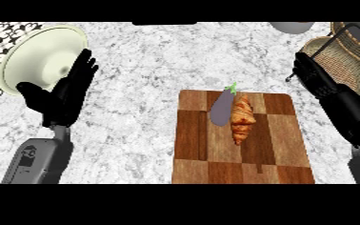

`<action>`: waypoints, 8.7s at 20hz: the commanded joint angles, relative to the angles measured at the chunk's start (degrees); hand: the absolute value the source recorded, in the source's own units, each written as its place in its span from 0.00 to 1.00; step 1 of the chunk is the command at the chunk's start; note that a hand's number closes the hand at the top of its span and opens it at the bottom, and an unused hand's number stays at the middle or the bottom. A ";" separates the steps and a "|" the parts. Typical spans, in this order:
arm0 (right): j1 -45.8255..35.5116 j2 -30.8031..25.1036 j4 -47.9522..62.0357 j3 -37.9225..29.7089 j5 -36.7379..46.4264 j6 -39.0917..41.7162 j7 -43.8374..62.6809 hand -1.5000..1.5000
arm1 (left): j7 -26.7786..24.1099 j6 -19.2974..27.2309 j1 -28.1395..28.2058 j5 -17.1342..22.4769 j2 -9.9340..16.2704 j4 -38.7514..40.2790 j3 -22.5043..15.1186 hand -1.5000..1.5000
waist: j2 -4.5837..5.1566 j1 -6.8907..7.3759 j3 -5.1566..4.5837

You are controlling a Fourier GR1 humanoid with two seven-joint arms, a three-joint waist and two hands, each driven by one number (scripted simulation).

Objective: Pick the croissant from the cutting board and place it in the tiered basket

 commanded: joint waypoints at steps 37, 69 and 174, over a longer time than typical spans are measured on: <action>-17.01 17.16 9.66 12.95 37.66 -1.93 62.86 0.00 | -1.22 -7.17 20.42 -2.32 9.22 4.30 4.34 0.50 | 0.45 0.92 -1.78; -8.02 18.17 6.19 7.77 39.74 3.85 63.10 0.00 | -1.36 -7.24 19.58 -5.95 5.33 4.49 6.86 0.50 | 0.40 -0.02 -1.74; -67.09 -7.49 85.54 -15.76 103.61 -20.91 31.98 1.00 | 2.65 -12.39 14.42 -11.26 1.90 4.57 11.74 0.50 | 1.51 2.54 -1.76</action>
